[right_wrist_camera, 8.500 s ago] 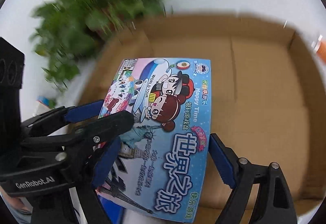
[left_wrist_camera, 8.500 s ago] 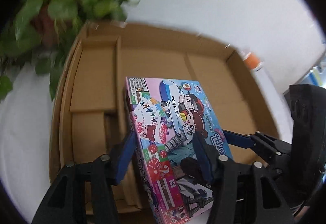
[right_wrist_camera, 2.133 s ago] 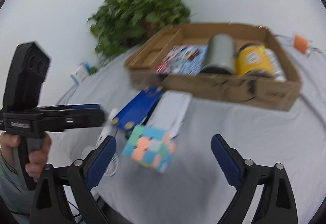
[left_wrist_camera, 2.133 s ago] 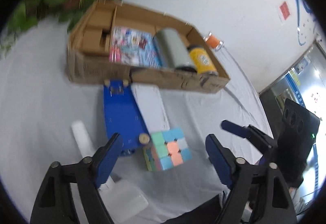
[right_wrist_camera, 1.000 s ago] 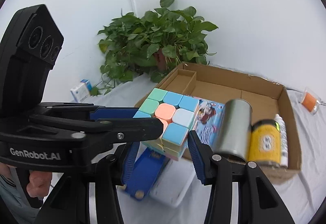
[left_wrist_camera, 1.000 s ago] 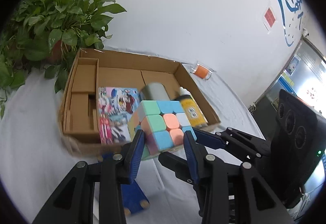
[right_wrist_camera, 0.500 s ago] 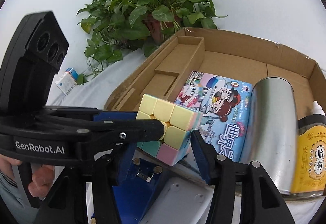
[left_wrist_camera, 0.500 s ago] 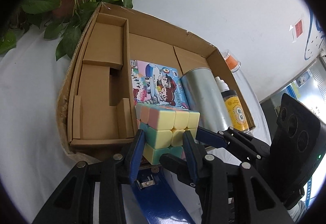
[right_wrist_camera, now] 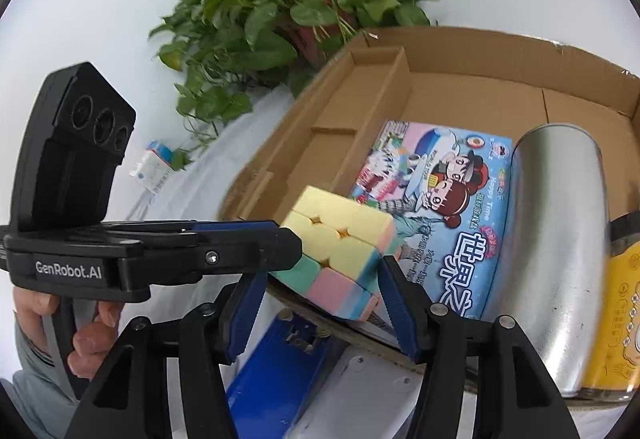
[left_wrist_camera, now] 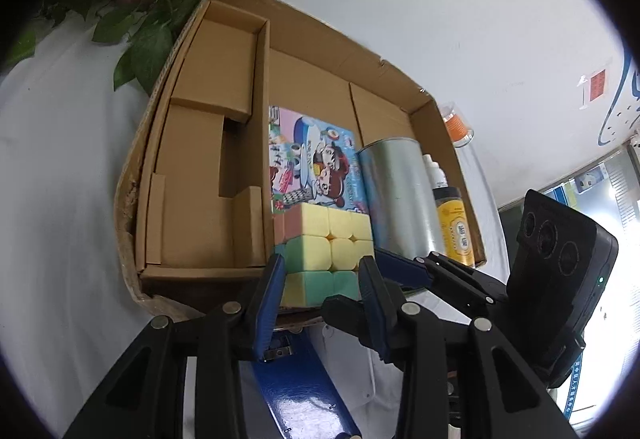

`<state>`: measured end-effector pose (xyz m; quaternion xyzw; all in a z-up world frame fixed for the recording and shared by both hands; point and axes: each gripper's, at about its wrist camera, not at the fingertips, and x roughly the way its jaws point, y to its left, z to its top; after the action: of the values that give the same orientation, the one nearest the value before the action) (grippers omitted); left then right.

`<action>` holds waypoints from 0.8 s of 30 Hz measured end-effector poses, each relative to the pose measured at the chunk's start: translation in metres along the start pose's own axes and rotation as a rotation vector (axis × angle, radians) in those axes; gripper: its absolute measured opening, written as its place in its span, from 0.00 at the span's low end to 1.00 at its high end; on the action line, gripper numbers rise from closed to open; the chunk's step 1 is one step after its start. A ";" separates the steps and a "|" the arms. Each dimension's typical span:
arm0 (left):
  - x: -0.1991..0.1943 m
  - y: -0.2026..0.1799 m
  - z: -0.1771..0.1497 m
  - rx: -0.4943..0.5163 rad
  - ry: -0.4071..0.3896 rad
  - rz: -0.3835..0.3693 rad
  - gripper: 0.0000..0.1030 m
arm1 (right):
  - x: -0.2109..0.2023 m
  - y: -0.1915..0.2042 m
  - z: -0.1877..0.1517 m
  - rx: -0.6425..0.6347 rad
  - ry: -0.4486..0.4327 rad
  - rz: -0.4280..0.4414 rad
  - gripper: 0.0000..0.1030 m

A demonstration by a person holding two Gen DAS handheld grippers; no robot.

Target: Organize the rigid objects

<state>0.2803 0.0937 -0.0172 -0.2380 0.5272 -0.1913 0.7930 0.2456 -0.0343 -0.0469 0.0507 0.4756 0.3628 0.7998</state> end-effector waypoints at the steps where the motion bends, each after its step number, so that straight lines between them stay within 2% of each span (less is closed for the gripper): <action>1: 0.003 0.002 0.000 -0.006 0.008 0.004 0.35 | 0.001 0.001 -0.001 -0.004 0.003 -0.001 0.59; 6: 0.012 0.005 -0.003 -0.007 0.029 0.011 0.35 | 0.004 0.004 -0.006 0.000 0.007 -0.012 0.60; 8: 0.009 0.001 -0.006 0.015 0.020 0.029 0.35 | -0.005 0.010 -0.010 -0.014 -0.015 -0.066 0.60; 10: -0.004 -0.009 -0.014 0.071 -0.032 0.049 0.42 | -0.025 0.022 -0.022 -0.067 -0.066 -0.163 0.73; 11: -0.012 -0.013 -0.020 0.101 -0.059 0.068 0.47 | -0.039 0.028 -0.034 -0.095 -0.102 -0.199 0.76; 13: -0.029 -0.018 -0.040 0.142 -0.090 0.125 0.64 | -0.061 0.034 -0.063 -0.103 -0.145 -0.240 0.77; 15: -0.041 -0.016 -0.063 0.149 -0.112 0.128 0.65 | -0.065 0.032 -0.097 -0.077 -0.111 -0.260 0.76; 17: -0.039 -0.011 -0.082 0.136 -0.097 0.117 0.65 | -0.057 0.023 -0.117 -0.019 -0.071 -0.294 0.73; 19: -0.023 -0.004 -0.102 0.112 -0.031 0.100 0.63 | -0.044 0.006 -0.127 0.100 -0.021 -0.257 0.60; 22: -0.001 0.004 -0.116 0.055 0.040 0.079 0.58 | -0.024 -0.003 -0.128 0.159 0.010 -0.201 0.56; 24: 0.002 0.009 -0.120 0.031 0.043 0.111 0.58 | -0.013 -0.001 -0.128 0.178 0.024 -0.163 0.56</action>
<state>0.1703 0.0787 -0.0634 -0.1919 0.5535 -0.1602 0.7944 0.1400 -0.0770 -0.1071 0.0781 0.5178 0.2535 0.8133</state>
